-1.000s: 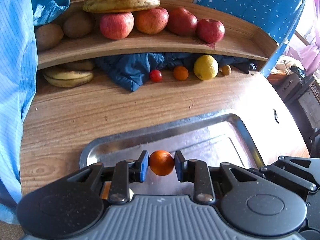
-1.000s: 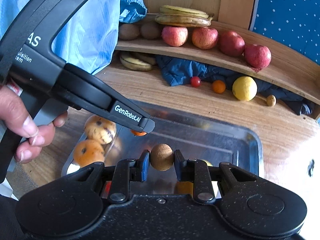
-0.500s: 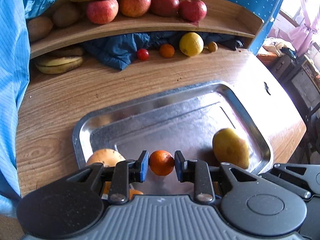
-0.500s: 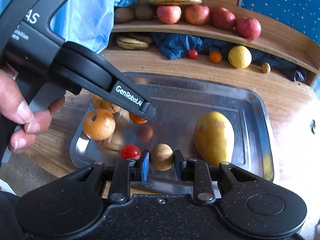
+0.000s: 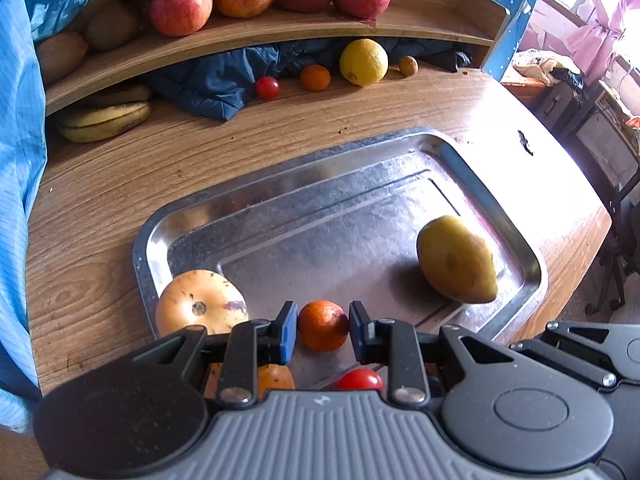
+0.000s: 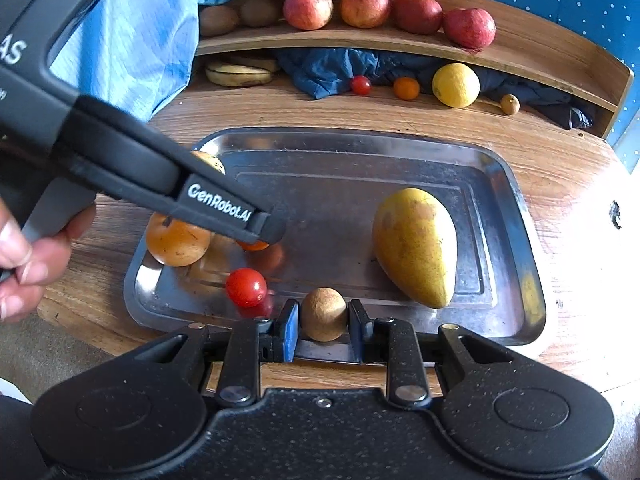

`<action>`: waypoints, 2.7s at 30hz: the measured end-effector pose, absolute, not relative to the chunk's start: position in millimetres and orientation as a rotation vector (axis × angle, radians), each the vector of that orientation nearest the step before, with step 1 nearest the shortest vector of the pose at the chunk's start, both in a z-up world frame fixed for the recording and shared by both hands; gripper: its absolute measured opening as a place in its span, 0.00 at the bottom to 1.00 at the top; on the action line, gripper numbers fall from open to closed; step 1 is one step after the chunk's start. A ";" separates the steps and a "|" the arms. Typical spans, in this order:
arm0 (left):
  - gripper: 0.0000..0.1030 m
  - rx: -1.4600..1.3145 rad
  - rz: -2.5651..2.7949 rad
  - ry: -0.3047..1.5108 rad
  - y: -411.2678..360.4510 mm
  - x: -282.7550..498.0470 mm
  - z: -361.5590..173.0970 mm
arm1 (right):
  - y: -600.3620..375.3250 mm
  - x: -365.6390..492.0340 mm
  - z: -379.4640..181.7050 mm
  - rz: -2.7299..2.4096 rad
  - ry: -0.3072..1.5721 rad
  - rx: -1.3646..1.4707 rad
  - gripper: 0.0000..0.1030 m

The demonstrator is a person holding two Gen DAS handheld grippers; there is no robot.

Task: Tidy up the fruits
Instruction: 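Carry the small orange fruit with the left tool while the right tool carries the brown fruit over the tray, then open both tools to drop the orange fruit and brown fruit onto the tray, then move both open tools back toward the fruits under the shelf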

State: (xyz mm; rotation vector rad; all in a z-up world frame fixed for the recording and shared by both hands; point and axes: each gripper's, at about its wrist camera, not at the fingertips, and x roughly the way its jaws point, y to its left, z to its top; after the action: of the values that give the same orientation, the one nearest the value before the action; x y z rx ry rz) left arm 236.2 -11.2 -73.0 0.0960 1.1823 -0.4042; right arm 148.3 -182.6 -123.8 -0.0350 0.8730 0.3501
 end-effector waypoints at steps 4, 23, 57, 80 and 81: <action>0.29 0.099 -0.404 1.188 -10.2 234.1 -73.1 | -182.5 149.9 -124.3 0.346 0.879 -0.035 0.27; 0.30 0.105 -0.403 1.212 -10.7 233.9 -72.3 | -184.4 149.9 -122.1 0.334 0.883 -0.018 0.37; 1.00 0.179 -0.565 1.067 39.9 189.4 -28.1 | -204.7 132.3 -108.1 0.243 0.890 -0.012 0.99; 1.00 0.246 -0.488 1.084 39.8 212.9 -38.0 | -221.2 183.0 -91.2 0.270 0.847 -0.064 0.99; 1.00 0.234 -0.480 1.081 38.7 216.4 -37.5 | -222.2 185.7 -90.7 0.272 0.845 -0.064 0.99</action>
State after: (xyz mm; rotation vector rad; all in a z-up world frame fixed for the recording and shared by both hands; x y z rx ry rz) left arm 216.4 38.7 -37.5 0.2345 1.0814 -0.4800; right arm 185.7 -222.2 -90.7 -0.0637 0.8451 0.2719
